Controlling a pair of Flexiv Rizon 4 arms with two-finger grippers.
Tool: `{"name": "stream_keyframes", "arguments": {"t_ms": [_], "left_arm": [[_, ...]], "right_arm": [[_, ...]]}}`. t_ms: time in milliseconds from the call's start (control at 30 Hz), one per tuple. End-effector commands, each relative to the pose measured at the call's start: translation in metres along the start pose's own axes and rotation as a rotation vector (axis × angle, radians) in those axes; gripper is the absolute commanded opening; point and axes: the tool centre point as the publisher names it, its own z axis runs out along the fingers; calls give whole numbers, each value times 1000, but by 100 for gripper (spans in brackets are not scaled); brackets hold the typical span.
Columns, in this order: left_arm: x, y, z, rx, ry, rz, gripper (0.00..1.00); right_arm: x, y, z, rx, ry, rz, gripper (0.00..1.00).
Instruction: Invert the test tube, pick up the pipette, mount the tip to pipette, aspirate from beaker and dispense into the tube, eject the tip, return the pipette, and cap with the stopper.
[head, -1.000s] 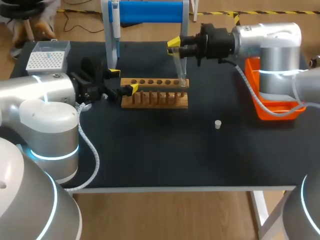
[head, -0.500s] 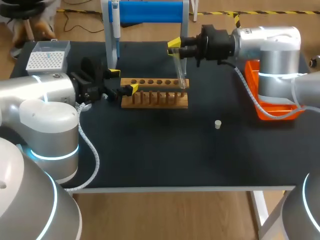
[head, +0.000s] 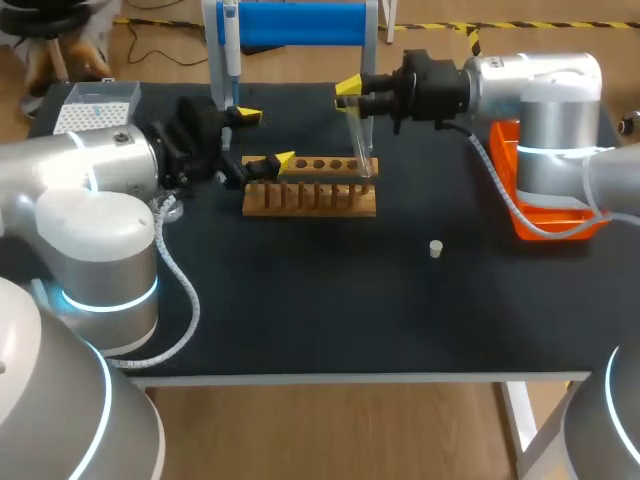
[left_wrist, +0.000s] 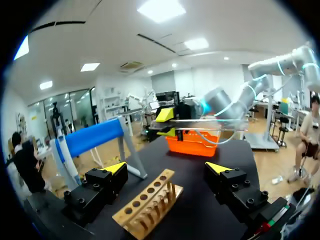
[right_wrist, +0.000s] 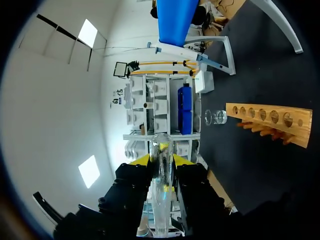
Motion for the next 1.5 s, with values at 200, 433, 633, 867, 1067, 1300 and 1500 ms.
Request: {"name": "stream_keyframes", "arguments": {"t_ms": [200,433,633,867,1067,1300,1500], "left_arm": [[-1,2,-4,411,305,427,100],[-1,2,-4,411,305,427,100],[23,-22,-3,576,94,1120,100],[29,-17,3,603,62,1240,100],[29,-17,3,603,62,1240,100],[29,-17,3,603,62,1240,100],[37,-19,14,582,112,1306,100]], "right_arm": [[0,0,0,0,-1,-1,0],[0,0,0,0,-1,-1,0],[0,0,0,0,-1,-1,0],[0,0,0,0,-1,-1,0],[0,0,0,0,-1,-1,0],[0,0,0,0,-1,-1,0],[0,0,0,0,-1,-1,0]]}}
